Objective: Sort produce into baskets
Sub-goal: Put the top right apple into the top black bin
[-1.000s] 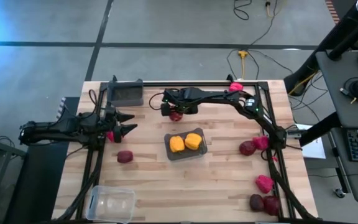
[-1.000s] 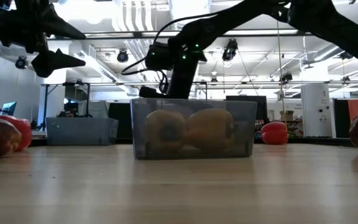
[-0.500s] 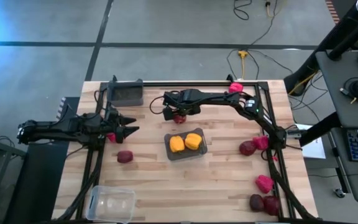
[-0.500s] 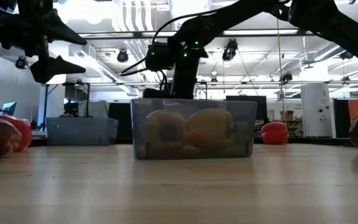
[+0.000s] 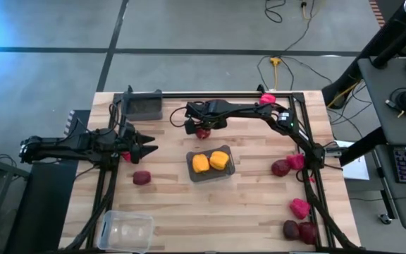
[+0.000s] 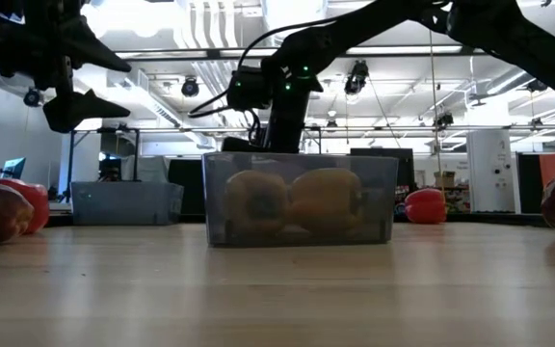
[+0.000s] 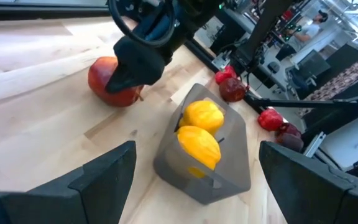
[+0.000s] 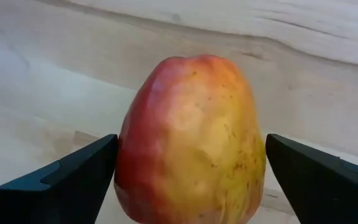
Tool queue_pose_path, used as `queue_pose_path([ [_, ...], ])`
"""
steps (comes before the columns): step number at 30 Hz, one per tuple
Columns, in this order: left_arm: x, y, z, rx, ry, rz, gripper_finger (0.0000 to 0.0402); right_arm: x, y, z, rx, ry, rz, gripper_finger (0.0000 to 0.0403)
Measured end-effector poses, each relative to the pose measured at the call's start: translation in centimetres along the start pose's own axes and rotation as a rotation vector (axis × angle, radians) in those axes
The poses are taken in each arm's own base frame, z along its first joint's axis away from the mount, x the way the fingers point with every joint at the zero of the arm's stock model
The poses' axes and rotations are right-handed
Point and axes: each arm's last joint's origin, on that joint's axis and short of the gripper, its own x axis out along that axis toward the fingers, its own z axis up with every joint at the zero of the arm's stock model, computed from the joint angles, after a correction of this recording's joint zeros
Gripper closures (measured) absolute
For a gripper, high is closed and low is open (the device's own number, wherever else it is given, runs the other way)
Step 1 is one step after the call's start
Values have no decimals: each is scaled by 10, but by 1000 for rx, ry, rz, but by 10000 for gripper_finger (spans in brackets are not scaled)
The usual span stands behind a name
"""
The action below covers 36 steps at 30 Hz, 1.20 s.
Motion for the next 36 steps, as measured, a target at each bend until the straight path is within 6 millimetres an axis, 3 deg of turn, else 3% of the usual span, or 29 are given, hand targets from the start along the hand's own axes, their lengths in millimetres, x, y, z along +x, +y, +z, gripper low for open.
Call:
queue_pose_path([
  [8,3,2,0,7,-36,70,78,-4,0,0,-79,7,4,3],
  [15,14,1,-2,57,-3,118,78,-45,-1,1,-56,-22,47,3],
  [18,22,0,-2,51,-16,150,78,-76,-2,3,-57,-64,104,3],
  [22,36,-5,1,12,-60,140,78,-136,-8,5,-116,-163,201,3],
  [29,71,-7,-1,-21,-166,241,78,-235,-38,0,-334,-387,287,3],
  [36,118,-27,15,-36,-265,367,78,-298,-77,-15,-617,-532,209,3],
])
